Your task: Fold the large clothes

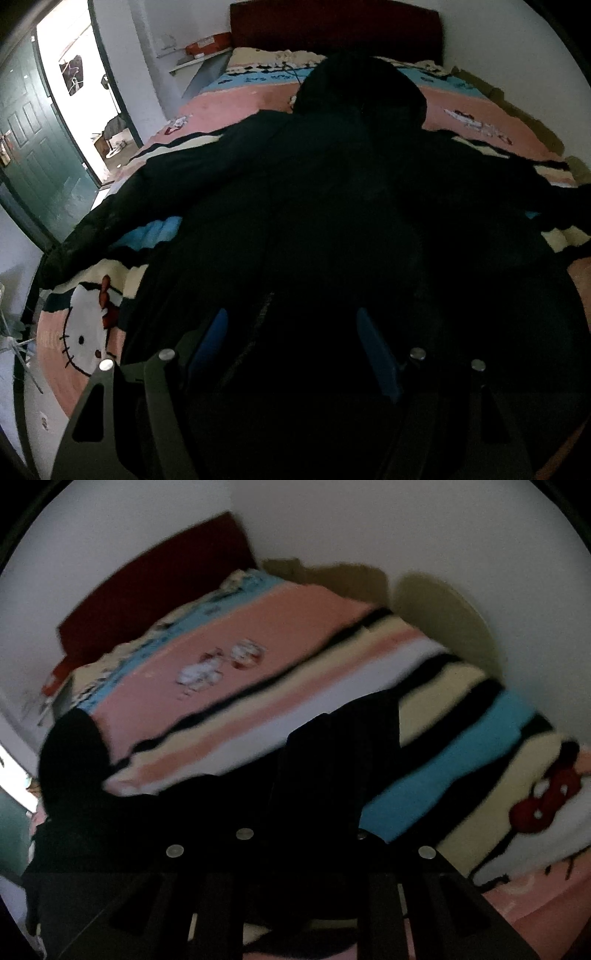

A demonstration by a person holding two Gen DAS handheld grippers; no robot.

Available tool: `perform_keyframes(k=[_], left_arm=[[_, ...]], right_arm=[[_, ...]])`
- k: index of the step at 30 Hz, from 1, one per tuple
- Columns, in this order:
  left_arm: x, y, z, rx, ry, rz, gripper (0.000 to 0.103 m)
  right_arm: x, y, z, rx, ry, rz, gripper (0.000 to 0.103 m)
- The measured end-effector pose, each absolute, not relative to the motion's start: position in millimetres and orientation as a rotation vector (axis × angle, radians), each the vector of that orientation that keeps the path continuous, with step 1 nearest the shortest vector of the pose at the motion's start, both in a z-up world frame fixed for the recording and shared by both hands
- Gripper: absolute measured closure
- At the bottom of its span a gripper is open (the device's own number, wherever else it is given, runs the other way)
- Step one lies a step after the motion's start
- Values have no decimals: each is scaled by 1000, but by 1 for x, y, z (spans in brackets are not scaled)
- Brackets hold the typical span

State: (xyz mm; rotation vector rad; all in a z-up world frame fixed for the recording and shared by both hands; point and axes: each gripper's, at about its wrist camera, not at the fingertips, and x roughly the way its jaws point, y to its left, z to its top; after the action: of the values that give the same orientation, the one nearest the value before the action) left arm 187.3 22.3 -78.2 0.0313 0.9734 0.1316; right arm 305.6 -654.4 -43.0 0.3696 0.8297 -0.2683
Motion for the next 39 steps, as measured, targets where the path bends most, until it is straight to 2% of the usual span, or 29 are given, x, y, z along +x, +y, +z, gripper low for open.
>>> perform_keyframes(k=[10, 17, 29, 39], left_arm=[[160, 56, -49, 14, 876, 157, 32], [139, 97, -35, -27, 845, 156, 32], [107, 194, -27, -102, 781, 252, 32], [93, 244, -47, -151, 796, 286, 32]], right_arm=[[311, -528, 52, 296, 713, -12, 87], [319, -415, 93, 222, 690, 132, 87], [317, -249, 83, 90, 765, 291, 87], [318, -143, 22, -27, 896, 339, 86]])
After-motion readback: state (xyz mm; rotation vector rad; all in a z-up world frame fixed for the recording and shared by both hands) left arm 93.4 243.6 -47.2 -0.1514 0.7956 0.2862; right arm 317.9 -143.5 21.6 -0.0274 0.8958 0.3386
